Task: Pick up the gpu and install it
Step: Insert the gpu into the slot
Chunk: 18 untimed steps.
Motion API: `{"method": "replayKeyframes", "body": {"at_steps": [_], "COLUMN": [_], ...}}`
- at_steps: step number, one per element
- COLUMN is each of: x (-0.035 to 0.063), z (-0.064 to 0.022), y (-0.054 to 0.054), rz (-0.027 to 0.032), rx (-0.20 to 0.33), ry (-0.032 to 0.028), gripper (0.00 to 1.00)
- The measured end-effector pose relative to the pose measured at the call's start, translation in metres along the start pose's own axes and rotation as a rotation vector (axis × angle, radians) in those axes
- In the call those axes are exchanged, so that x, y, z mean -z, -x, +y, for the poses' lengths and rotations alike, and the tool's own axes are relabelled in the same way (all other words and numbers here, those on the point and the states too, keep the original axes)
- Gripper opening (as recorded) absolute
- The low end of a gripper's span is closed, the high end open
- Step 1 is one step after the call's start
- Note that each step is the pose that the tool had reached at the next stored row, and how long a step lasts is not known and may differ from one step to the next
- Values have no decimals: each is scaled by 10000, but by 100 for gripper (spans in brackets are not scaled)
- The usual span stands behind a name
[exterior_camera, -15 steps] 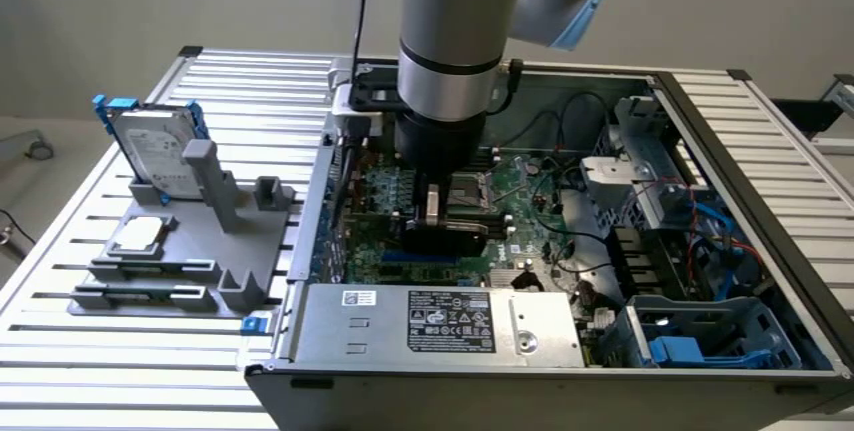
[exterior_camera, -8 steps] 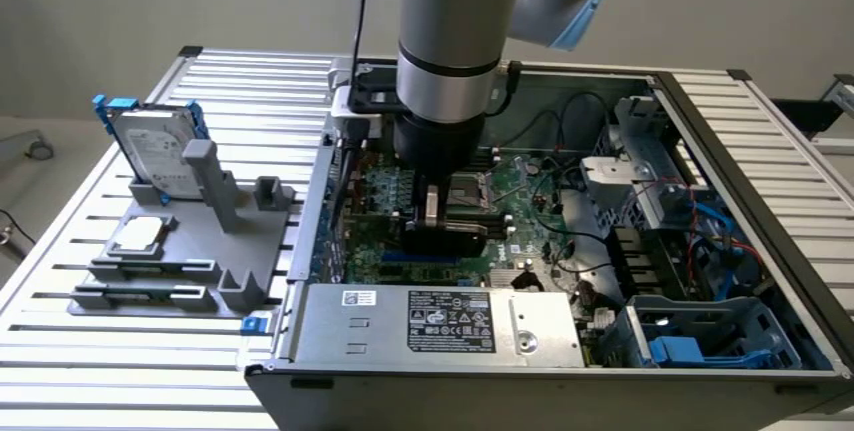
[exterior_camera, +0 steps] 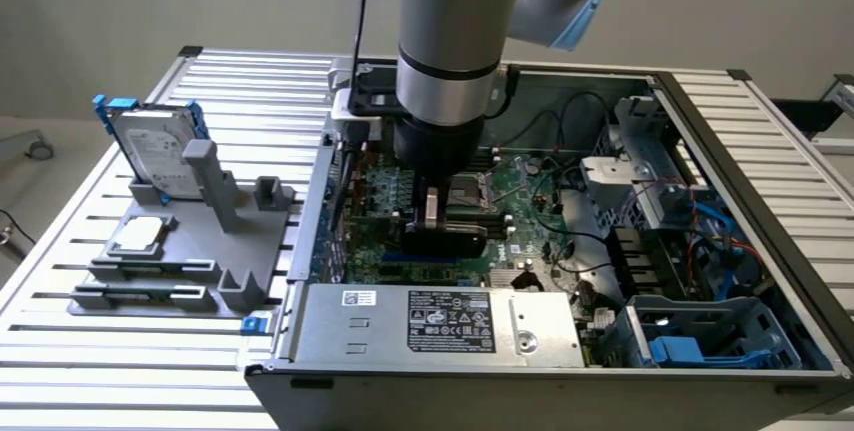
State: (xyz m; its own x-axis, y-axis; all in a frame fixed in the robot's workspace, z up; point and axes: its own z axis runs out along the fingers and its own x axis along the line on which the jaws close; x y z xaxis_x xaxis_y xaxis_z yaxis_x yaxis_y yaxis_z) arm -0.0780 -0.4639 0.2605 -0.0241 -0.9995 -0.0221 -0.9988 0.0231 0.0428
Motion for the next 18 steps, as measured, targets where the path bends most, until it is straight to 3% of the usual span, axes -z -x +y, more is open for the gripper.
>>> {"method": "replayKeyframes", "body": {"at_steps": [7, 18], "x": [-8, -54], "z": [7, 9], "y": [-3, -4], "rz": [9, 112], "rx": [0, -4], "ry": [-1, 13], "gripper": [26, 26]}}
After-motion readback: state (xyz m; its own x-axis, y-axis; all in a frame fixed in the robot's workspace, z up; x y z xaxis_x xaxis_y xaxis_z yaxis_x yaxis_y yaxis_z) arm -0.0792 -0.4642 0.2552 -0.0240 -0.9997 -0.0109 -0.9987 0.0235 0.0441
